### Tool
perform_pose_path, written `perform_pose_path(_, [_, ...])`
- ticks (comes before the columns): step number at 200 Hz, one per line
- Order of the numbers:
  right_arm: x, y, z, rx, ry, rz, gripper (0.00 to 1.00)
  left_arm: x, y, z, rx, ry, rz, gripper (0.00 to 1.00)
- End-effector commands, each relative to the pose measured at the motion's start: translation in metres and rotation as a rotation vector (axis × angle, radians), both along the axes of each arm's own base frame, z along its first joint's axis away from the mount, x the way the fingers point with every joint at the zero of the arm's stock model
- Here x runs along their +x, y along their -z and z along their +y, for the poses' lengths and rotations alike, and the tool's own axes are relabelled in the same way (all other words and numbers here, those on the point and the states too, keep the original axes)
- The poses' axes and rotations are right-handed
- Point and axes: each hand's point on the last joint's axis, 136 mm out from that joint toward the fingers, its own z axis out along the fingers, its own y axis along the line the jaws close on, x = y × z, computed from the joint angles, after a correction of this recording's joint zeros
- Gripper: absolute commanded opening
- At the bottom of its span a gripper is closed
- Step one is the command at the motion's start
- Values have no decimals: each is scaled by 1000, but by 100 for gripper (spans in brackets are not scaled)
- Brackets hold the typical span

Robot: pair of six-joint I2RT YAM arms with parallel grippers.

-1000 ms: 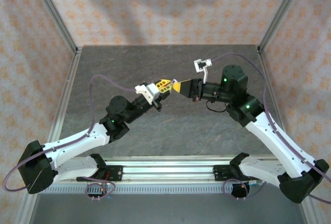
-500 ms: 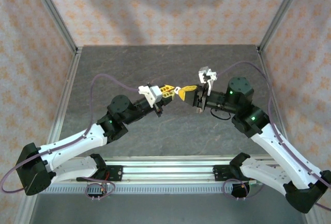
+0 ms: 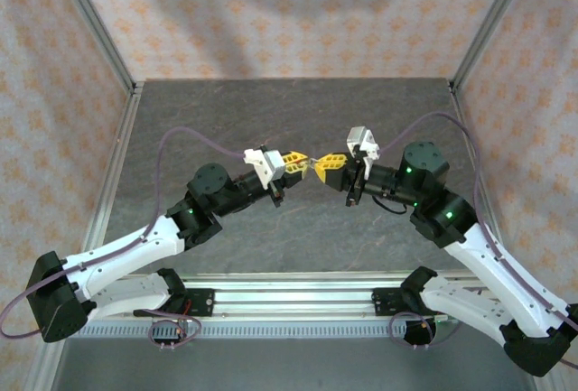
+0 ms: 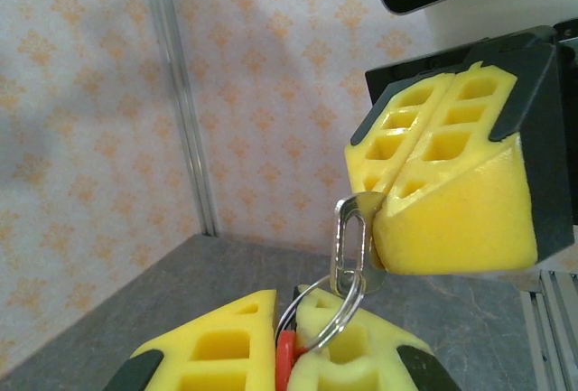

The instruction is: Remove the keys from the keyring

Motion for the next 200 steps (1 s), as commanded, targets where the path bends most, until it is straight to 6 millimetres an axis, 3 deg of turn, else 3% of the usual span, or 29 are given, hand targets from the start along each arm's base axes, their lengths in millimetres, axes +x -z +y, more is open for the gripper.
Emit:
perform_pose_path(1, [-28, -13, -9, -22, -71, -97, 0, 22, -39, 38, -105, -178, -20, 0])
perform_pose_path(148, [-61, 8, 12, -186, -242, -134, 0, 24, -40, 35, -69, -143, 31, 0])
perform_pose_path(200, [-68, 6, 13, -200, -267, -146, 0, 27, -40, 38, -83, -142, 56, 0])
